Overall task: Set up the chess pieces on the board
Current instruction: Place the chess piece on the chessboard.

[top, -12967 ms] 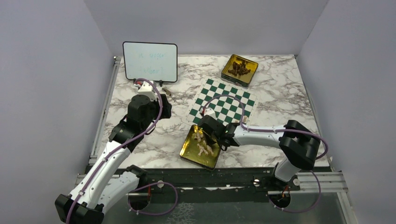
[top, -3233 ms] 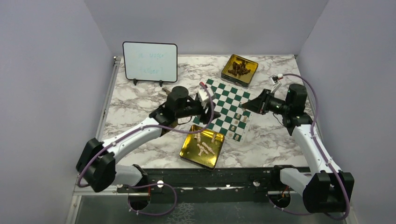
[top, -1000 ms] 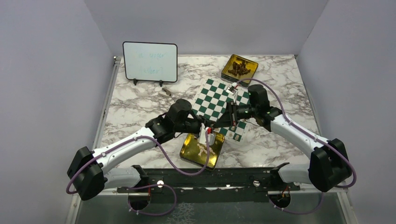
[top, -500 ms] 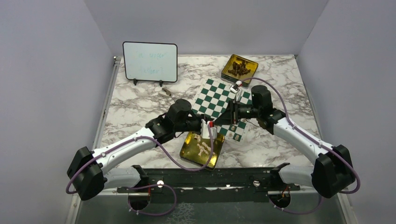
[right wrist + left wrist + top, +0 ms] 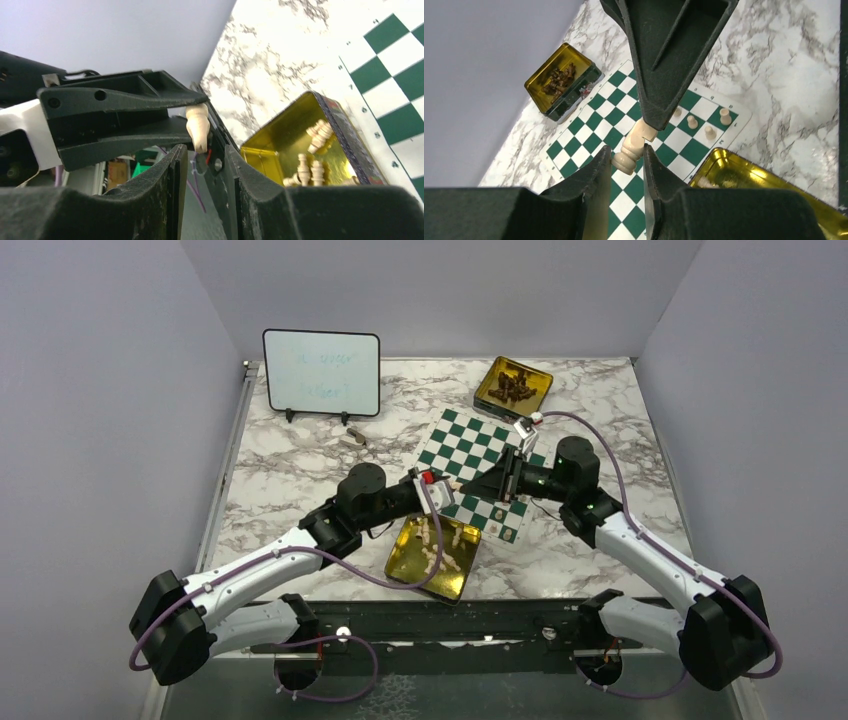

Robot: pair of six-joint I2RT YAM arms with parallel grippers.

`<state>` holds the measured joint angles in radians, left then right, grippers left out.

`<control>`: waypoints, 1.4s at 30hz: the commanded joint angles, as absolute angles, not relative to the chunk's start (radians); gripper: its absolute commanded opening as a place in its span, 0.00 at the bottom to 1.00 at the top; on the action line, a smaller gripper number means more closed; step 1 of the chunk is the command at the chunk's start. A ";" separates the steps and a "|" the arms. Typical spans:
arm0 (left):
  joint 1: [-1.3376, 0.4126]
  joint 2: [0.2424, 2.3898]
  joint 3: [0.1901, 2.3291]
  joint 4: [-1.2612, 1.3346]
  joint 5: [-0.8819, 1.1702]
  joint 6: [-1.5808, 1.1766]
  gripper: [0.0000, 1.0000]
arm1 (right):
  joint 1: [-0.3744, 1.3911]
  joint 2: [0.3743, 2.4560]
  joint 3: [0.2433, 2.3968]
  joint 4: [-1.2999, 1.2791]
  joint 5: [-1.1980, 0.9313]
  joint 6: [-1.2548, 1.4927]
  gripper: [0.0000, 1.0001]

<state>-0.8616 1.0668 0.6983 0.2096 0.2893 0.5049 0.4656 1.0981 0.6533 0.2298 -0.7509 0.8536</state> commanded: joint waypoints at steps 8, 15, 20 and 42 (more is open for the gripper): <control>-0.864 1.048 0.695 0.371 0.265 0.257 0.00 | 0.471 1.100 0.654 0.456 -0.712 0.997 0.30; -0.864 1.058 0.694 0.371 0.231 0.242 0.00 | 0.471 1.106 0.665 0.416 -0.701 0.993 0.15; -0.864 1.063 0.691 0.369 0.225 0.248 0.14 | 0.471 1.104 0.664 0.380 -0.670 0.976 0.02; -0.838 1.027 0.761 -0.027 0.013 0.141 0.99 | 0.468 1.312 1.200 -0.624 0.025 0.339 0.01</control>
